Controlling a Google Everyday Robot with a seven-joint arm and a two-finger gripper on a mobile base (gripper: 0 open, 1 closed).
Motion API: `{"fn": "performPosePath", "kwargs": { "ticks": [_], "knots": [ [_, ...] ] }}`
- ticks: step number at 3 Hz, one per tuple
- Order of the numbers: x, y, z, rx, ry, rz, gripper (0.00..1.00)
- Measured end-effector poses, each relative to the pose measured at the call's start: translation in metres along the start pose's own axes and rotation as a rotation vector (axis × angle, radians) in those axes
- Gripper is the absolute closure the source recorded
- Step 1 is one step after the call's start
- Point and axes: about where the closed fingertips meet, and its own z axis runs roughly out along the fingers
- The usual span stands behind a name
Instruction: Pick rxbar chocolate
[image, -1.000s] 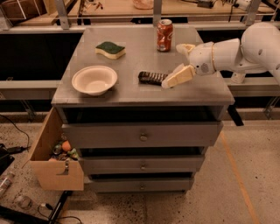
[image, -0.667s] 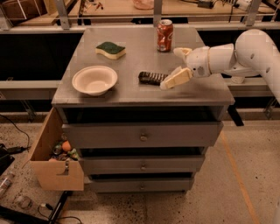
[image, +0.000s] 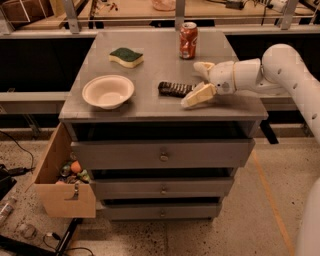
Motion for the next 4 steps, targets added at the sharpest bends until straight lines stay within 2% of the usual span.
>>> {"fn": "performPosePath", "kwargs": {
  "ticks": [1,2,4],
  "knots": [
    [0.0133,0.0078,0.0079,-0.05,-0.014,0.018,0.0],
    [0.0211,0.0146,0.0141,-0.082,-0.013,0.026,0.17],
    [0.0134,0.0137,0.0113,-0.082,-0.013,0.026,0.64]
  ]
}}
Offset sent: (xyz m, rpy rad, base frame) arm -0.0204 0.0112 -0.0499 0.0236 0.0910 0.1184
